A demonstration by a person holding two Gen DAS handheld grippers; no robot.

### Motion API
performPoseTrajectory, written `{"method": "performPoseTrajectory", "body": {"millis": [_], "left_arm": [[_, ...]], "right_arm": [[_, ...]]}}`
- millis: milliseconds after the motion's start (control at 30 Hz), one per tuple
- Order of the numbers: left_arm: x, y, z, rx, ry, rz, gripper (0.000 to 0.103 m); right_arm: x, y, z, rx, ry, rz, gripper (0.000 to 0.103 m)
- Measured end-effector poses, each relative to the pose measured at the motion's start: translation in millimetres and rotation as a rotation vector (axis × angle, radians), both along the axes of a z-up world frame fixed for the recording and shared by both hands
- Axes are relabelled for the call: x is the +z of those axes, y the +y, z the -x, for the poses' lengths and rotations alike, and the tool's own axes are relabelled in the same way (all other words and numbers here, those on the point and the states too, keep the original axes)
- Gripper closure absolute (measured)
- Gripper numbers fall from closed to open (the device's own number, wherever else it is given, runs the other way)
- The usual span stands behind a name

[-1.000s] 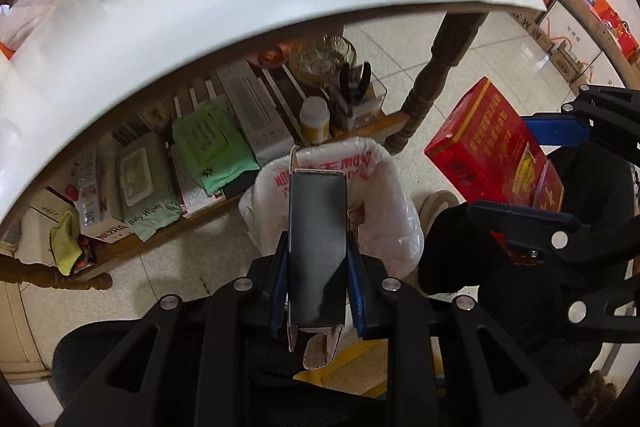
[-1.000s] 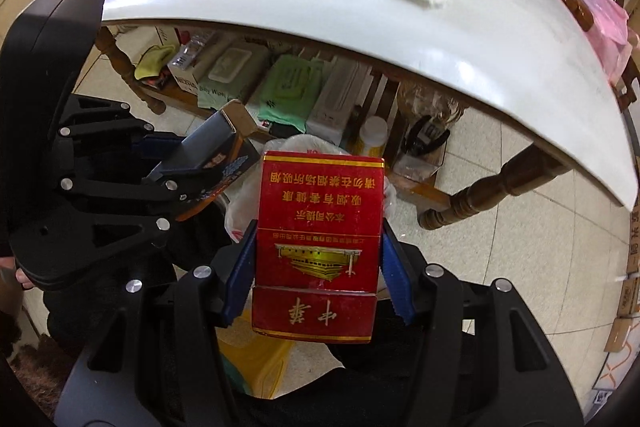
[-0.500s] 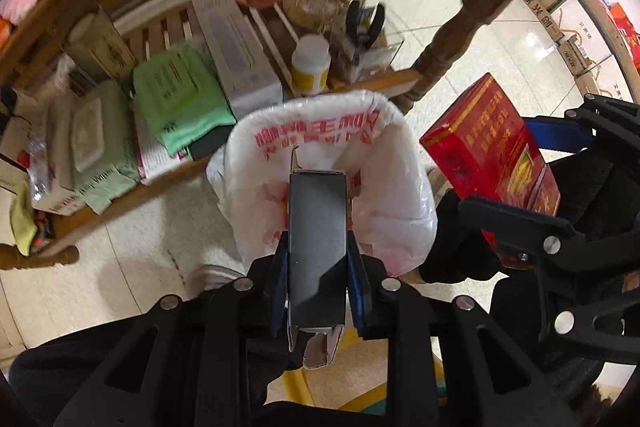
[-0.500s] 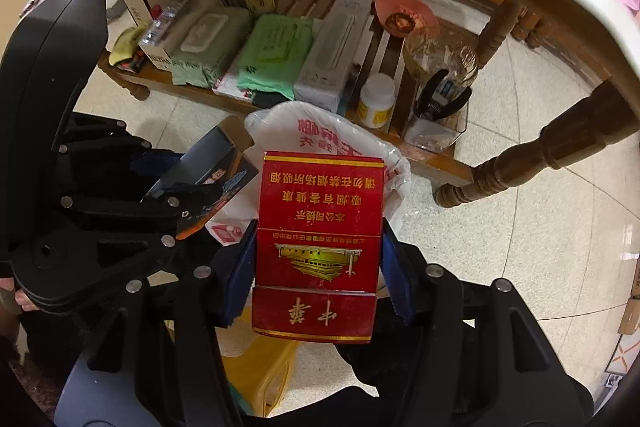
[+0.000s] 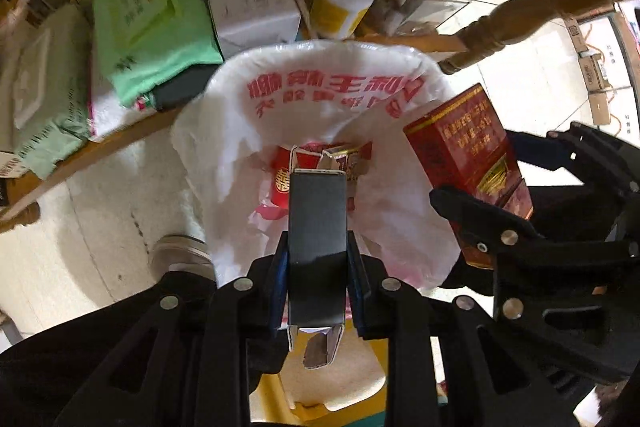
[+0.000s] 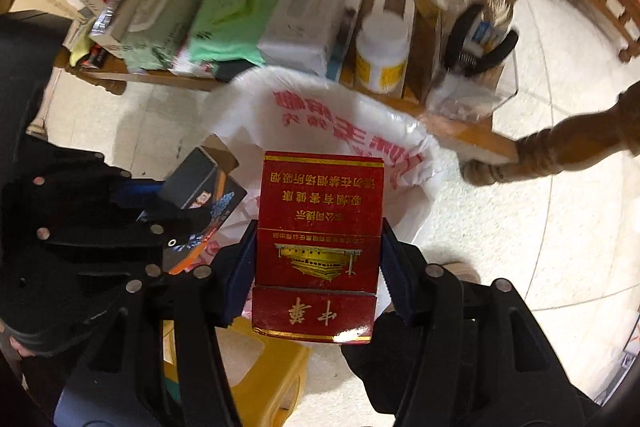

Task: Collect trash
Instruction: 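Open both tools to drop the dark box and red pack into the bag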

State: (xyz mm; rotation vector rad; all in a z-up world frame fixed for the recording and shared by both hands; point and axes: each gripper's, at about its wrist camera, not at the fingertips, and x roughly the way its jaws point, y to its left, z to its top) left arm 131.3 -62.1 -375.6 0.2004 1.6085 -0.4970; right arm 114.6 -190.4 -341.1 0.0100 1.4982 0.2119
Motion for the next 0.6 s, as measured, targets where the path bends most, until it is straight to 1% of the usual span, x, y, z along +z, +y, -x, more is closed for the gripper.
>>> {"method": "performPoseTrajectory", "body": {"millis": [133, 267, 367, 500, 533, 567, 600], "left_arm": [[-21, -3, -10, 0.015, 0.04, -0.011, 0.077], [-38, -7, -16, 0.024, 0.064, -0.029, 0.077], [-42, -9, -21, 0.032, 0.076, -0.025, 0.077], [-47, -7, -24, 0.044, 0.074, -0.049, 0.077], [-47, -6, -24, 0.041, 0.069, -0.058, 0.075], [-48, -6, -24, 0.042, 0.067, -0.071, 0.069], [-48, -5, -25, 0.047, 0.067, -0.074, 0.067]], "right_arm": [[-20, -10, -11, -0.036, 0.043, -0.011, 0.047], [-32, -14, -20, -0.054, 0.069, -0.015, 0.047], [-40, -13, -24, -0.051, 0.085, -0.015, 0.047], [-48, -11, -27, -0.057, 0.094, -0.014, 0.047], [-50, -12, -28, -0.062, 0.097, -0.012, 0.046], [-51, -13, -28, -0.064, 0.099, -0.011, 0.046], [-52, -14, -29, -0.067, 0.099, -0.012, 0.043]]}}
